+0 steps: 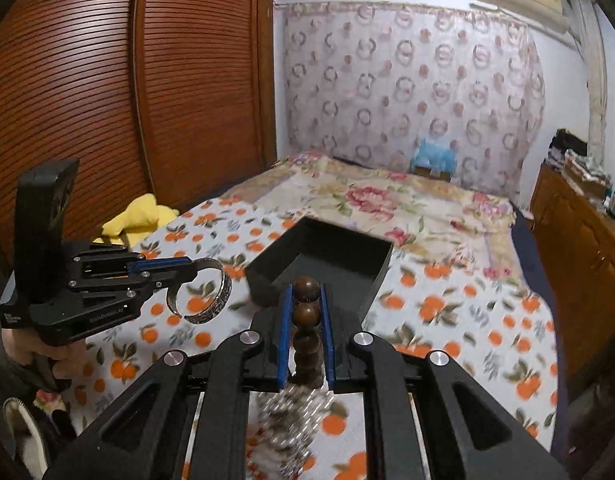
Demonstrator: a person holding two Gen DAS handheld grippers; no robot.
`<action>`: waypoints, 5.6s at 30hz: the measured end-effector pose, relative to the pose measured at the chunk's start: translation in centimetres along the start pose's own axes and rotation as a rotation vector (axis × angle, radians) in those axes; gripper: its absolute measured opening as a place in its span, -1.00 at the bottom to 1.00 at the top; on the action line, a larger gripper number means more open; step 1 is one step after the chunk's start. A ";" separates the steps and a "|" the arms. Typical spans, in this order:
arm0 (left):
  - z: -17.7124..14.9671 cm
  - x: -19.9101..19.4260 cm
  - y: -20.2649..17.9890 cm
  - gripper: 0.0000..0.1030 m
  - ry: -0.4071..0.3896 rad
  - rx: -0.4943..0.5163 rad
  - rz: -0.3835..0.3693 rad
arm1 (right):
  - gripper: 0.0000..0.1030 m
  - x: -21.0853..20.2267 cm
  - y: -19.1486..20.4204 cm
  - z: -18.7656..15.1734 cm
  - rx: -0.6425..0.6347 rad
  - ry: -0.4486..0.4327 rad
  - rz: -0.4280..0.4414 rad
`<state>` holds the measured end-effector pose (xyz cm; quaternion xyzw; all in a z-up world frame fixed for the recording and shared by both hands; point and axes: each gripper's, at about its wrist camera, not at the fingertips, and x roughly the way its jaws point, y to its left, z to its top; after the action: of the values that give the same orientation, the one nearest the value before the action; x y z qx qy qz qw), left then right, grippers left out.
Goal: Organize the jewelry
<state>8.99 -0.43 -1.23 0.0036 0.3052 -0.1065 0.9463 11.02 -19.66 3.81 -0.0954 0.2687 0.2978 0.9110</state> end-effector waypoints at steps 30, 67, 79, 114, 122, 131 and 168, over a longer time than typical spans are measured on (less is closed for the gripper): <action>5.3 7.7 -0.3 -0.85 0.061 0.003 0.039 | -0.71 7.1 -4.6 4.8 0.084 0.020 0.009; -6.0 0.5 -1.6 0.00 0.157 0.013 -0.035 | -0.14 1.4 -0.7 -8.2 0.088 0.113 -0.001; -7.1 0.8 -2.6 0.09 0.172 0.026 -0.052 | -0.14 1.6 0.0 -11.0 0.081 0.182 0.027; -7.2 0.4 -2.0 0.10 0.155 0.017 -0.059 | -0.85 6.1 -1.7 -7.8 0.010 0.265 0.007; -5.5 1.9 -3.9 -0.04 0.176 0.081 -0.093 | -0.85 1.7 -2.5 -4.5 0.033 0.103 -0.042; -4.4 4.4 -5.5 -0.33 0.229 0.145 -0.105 | -0.85 -0.4 -3.2 -2.8 0.034 0.048 -0.054; 2.3 -3.5 -3.5 -0.85 0.011 0.053 -0.185 | -0.85 -2.8 -1.7 0.0 0.012 -0.031 -0.041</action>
<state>6.84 -3.34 2.83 0.0010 0.3064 -0.2012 0.9304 10.16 -22.44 5.35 -0.0907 0.2545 0.2790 0.9215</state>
